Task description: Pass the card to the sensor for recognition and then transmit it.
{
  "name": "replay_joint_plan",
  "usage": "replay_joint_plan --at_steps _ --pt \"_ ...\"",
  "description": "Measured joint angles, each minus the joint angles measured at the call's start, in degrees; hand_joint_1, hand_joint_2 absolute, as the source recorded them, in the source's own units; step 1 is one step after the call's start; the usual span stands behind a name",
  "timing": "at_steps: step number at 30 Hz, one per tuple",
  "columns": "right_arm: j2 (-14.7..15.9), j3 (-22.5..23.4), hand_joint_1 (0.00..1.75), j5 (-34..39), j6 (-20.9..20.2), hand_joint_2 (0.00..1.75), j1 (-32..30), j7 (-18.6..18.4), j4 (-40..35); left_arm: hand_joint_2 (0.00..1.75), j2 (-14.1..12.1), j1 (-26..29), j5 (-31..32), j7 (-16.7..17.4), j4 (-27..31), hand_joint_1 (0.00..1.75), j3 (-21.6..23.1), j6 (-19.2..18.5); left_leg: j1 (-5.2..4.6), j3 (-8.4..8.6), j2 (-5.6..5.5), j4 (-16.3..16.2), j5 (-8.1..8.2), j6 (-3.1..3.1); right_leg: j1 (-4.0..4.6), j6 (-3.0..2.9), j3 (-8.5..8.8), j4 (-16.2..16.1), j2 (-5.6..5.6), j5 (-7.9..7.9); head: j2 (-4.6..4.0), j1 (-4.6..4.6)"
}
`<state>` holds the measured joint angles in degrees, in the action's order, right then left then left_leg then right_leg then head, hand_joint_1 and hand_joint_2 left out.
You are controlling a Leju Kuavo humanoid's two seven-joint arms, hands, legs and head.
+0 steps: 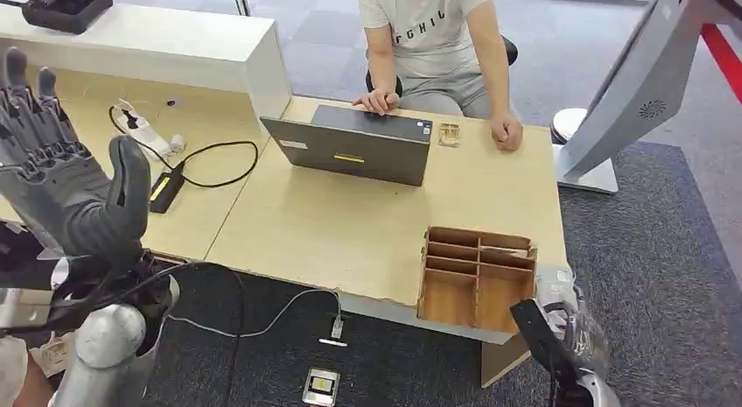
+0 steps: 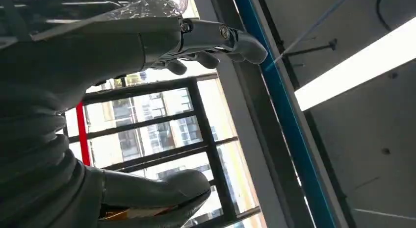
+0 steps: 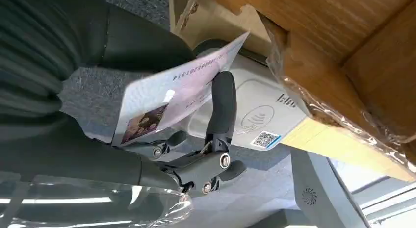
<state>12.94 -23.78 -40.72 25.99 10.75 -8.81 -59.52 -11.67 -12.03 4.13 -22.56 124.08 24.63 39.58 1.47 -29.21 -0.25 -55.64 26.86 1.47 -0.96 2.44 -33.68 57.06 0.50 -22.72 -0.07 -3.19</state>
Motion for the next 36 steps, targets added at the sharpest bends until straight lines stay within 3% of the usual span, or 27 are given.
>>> replay_joint_plan --at_steps 12,20,30,36 --pt "-0.26 -0.48 1.75 0.9 -0.35 1.75 0.64 -0.37 1.84 1.75 0.0 0.52 -2.29 -0.79 0.0 0.0 0.0 -0.04 0.0 0.1 0.02 0.0 0.0 0.0 0.0 -0.01 0.06 0.0 0.01 0.01 0.0 0.02" --pt "0.64 -0.22 1.75 0.65 2.23 1.75 0.22 -1.62 1.33 1.75 0.04 0.78 -2.73 -1.16 0.0 0.0 -0.09 0.17 -0.01 0.13 0.01 -0.01 0.0 0.0 0.0 0.0 0.09 0.0 0.01 0.01 0.0 0.0" --pt "4.44 5.46 1.75 -8.38 4.81 1.75 -4.49 -6.78 -11.27 1.75 0.04 2.44 -1.77 -1.53 1.07 0.0 -0.57 0.35 -0.01 0.06 0.0 -0.01 0.01 0.0 -0.01 0.0 0.06 0.0 0.0 0.0 0.0 0.02" --pt "5.75 9.88 1.75 -12.59 5.49 1.75 -7.17 -7.04 -21.93 1.75 0.04 3.84 -1.49 -1.57 1.71 0.0 -0.96 0.35 -0.01 0.07 0.01 -0.01 0.01 0.0 -0.01 0.0 0.06 0.0 0.01 0.0 0.0 0.0"
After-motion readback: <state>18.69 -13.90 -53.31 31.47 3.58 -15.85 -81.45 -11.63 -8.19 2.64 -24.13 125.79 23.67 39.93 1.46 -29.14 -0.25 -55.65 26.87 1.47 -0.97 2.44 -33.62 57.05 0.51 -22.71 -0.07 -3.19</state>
